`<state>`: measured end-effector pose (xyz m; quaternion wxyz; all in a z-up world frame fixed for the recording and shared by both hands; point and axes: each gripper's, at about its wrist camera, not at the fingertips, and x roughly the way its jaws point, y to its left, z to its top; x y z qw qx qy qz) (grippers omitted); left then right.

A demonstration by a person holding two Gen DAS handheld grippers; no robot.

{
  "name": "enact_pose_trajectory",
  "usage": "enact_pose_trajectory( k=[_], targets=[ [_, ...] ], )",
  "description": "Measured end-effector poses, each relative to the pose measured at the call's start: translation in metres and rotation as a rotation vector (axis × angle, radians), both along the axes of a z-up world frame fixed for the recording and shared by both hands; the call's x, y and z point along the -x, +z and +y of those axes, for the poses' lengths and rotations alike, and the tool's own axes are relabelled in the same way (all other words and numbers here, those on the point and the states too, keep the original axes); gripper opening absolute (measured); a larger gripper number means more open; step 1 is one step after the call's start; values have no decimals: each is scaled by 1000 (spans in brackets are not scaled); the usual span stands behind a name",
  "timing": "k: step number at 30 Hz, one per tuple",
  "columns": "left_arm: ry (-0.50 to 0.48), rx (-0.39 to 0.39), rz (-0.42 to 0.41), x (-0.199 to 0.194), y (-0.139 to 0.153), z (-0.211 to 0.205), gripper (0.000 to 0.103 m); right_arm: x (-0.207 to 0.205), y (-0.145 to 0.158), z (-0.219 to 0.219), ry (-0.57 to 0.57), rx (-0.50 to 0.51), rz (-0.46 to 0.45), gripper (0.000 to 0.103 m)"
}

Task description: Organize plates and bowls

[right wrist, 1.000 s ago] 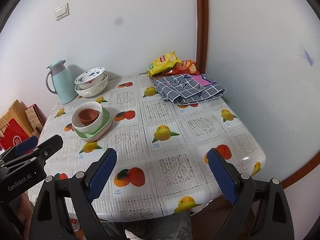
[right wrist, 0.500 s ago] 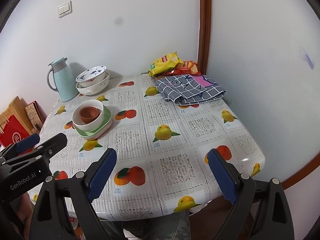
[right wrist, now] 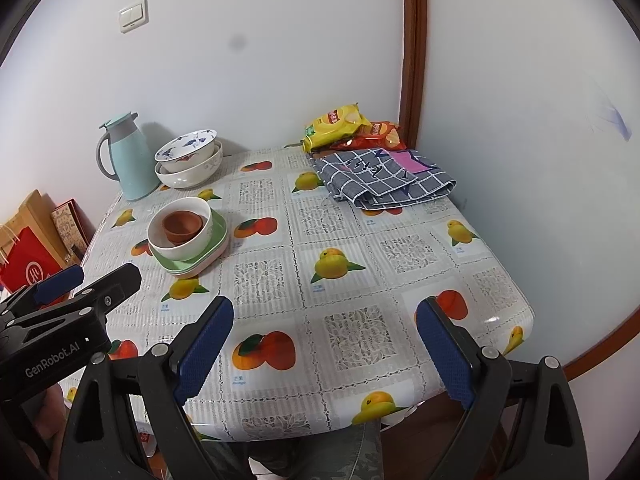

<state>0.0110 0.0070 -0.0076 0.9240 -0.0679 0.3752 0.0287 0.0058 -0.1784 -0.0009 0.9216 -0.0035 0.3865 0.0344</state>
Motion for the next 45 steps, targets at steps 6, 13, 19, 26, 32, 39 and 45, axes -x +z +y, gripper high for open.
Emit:
enact_pose_trajectory(
  k=[6,13,19,26,32,39,45],
  targets=[
    [1,-1,-1,0,-1,1,89,0,0,1,1,-1,-1,92],
    [1,-1,-2,0,-1,0,89,1,0,2,3,-1,-3,92],
    [2,-5,-3,0,0,0,89,2,1,2,3,-1,-4,92],
    [2,-6,-3,1,0,0,89,2,1,2,2,0,-3,92],
    [5,-11,-3,1,0,2,89,1,2,2,3,-3,-3,92],
    [10,-13,-1,2,0,3,89,2,2,1,3,-8,-6,92],
    [10,-18,-4,0,3,4,89,2,3,2,6,-8,-11,92]
  ],
)
